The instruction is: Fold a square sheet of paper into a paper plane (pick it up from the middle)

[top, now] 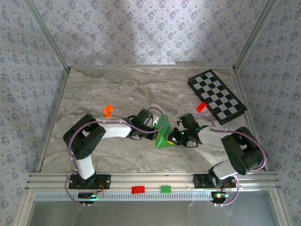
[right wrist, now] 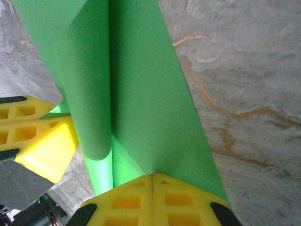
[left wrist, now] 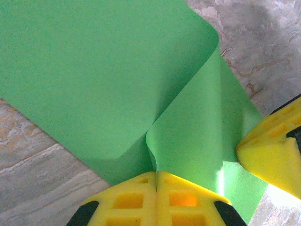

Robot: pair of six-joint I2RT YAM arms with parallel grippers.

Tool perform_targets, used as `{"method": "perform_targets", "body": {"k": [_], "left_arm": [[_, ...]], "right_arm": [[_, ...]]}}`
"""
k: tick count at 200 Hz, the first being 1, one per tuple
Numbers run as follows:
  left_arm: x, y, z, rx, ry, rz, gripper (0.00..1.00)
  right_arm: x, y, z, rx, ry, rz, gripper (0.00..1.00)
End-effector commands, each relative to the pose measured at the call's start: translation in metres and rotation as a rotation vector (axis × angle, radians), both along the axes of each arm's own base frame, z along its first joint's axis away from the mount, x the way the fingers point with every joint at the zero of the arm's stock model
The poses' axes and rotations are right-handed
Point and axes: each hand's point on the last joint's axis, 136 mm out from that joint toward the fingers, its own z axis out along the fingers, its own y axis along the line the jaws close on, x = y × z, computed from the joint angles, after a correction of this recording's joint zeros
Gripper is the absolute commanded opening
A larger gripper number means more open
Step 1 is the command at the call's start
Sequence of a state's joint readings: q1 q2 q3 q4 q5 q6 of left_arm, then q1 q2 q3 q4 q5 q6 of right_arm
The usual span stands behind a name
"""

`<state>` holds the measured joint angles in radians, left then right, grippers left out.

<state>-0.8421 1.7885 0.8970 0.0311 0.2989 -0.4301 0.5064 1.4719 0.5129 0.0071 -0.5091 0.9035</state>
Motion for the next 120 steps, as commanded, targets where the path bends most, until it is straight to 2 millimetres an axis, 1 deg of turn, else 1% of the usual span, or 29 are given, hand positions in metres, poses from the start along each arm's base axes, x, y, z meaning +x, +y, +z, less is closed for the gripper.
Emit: {"method": "perform_targets", "body": {"k": [1, 79, 120], "left_arm": [[0.007, -0.008, 0.009, -0.031, -0.021, -0.017, 0.02], [0.009, -0.012, 0.014, -0.045, -0.032, -0.025, 0.02], [0.009, -0.013, 0.022, -0.056, -0.042, -0.025, 0.02]], "right_arm": [[-0.016, -0.018, -0.023, -0.084, 0.071, -0.012, 0.0], [-0.017, -0.021, -0.025, -0.09, 0.076, -0.019, 0.0], [-0.017, -0.021, -0.026, -0.091, 0.079, -0.023, 0.0]]}}
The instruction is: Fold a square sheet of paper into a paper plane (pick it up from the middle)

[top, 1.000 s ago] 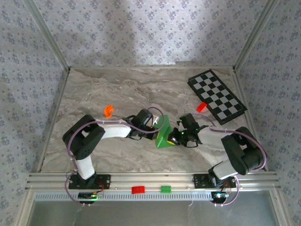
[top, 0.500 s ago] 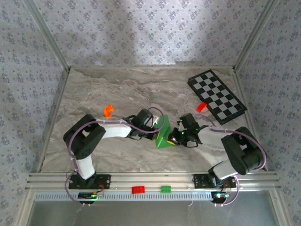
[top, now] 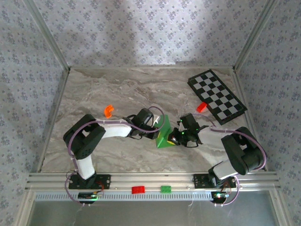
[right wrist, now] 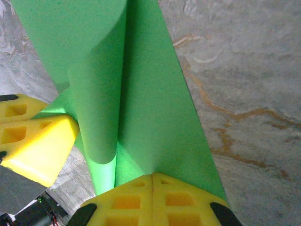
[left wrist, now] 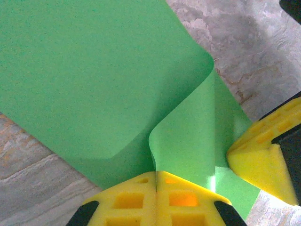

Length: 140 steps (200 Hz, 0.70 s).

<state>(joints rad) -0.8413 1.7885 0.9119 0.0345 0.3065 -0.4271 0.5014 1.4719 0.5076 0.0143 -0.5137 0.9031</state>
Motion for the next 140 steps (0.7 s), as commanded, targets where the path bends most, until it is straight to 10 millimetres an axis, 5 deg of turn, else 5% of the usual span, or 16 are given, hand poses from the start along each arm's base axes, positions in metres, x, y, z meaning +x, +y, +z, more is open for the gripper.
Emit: {"method": "perform_targets", "body": {"k": [1, 140], "left_arm": [[0.006, -0.008, 0.016, -0.037, -0.032, -0.02, 0.02], [0.006, -0.007, -0.003, -0.003, -0.007, -0.023, 0.02]], "right_arm": [[-0.017, -0.021, -0.025, -0.094, 0.079, -0.021, 0.0], [-0.016, -0.02, -0.024, -0.09, 0.077, -0.021, 0.0]]}}
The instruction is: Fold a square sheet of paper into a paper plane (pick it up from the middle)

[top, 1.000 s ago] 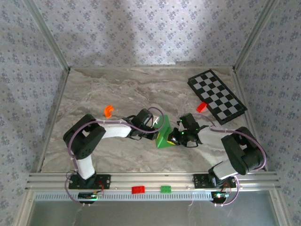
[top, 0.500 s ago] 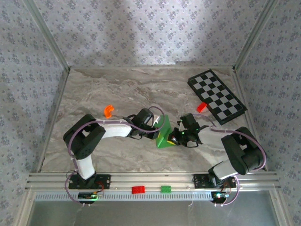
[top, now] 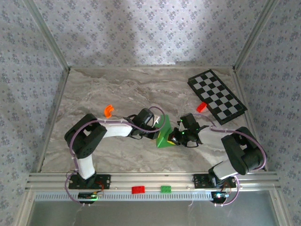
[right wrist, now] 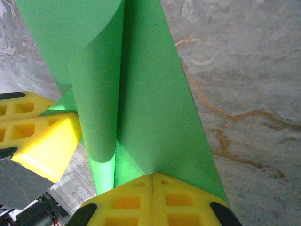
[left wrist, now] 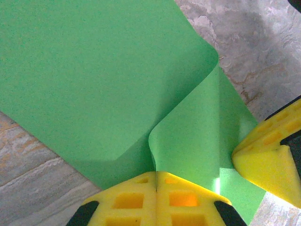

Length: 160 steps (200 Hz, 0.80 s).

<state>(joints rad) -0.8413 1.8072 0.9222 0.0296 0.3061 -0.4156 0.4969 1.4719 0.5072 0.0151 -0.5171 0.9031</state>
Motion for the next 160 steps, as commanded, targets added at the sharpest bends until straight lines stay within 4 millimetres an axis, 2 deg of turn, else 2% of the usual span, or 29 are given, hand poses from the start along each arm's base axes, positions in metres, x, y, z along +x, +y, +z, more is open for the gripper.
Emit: {"method": "perform_targets", "body": {"k": [1, 90, 123, 160], "left_arm": [[0.006, -0.006, 0.002, -0.014, -0.009, -0.014, 0.02], [0.0, -0.002, -0.01, 0.006, 0.02, -0.013, 0.02], [-0.001, -0.001, -0.013, 0.015, 0.028, -0.013, 0.01], [-0.003, 0.002, -0.018, 0.025, 0.04, -0.009, 0.01]], "right_arm": [[-0.017, -0.019, -0.024, -0.092, 0.075, -0.016, 0.0], [-0.01, -0.014, -0.018, -0.061, 0.054, -0.02, 0.02], [0.003, -0.005, 0.0, -0.007, 0.002, -0.029, 0.04], [0.019, -0.008, 0.025, 0.032, -0.074, -0.081, 0.05]]}}
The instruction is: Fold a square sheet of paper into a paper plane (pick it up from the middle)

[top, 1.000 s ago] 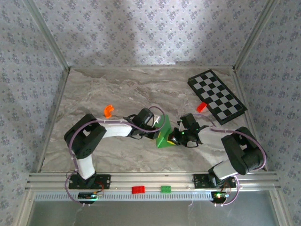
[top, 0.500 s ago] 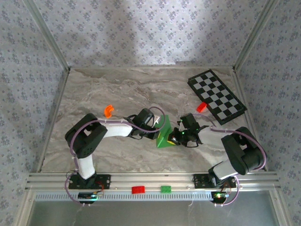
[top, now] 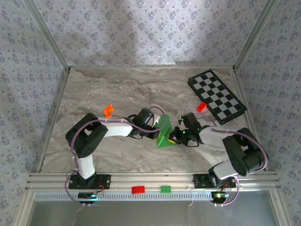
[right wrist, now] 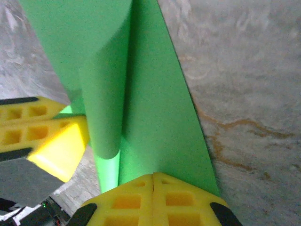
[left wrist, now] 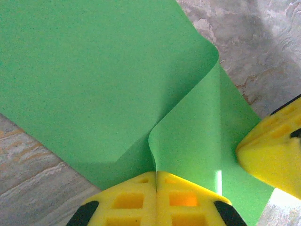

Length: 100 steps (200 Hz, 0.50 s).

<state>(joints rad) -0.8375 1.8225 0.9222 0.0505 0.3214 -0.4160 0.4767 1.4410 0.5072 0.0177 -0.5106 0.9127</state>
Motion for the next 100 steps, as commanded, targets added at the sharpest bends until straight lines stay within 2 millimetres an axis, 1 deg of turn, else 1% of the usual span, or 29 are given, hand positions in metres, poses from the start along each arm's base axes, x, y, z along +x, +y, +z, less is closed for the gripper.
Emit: {"method": "perform_targets", "body": {"k": [1, 28, 64, 79, 100], "left_arm": [[-0.004, 0.004, -0.015, 0.037, 0.035, -0.004, 0.01], [-0.005, 0.003, -0.015, 0.034, 0.044, -0.008, 0.01], [-0.006, 0.001, -0.015, 0.033, 0.053, -0.012, 0.02], [-0.007, 0.001, -0.015, 0.034, 0.057, -0.014, 0.02], [-0.008, 0.001, -0.016, 0.037, 0.062, -0.014, 0.02]], "right_arm": [[0.011, -0.005, 0.017, 0.021, -0.05, -0.052, 0.05], [0.019, -0.002, 0.031, 0.075, -0.096, -0.07, 0.03], [0.03, 0.016, 0.042, 0.159, -0.111, -0.055, 0.0], [0.033, 0.024, 0.043, 0.169, -0.106, -0.041, 0.0], [0.035, 0.03, 0.034, 0.146, -0.08, -0.027, 0.0]]}}
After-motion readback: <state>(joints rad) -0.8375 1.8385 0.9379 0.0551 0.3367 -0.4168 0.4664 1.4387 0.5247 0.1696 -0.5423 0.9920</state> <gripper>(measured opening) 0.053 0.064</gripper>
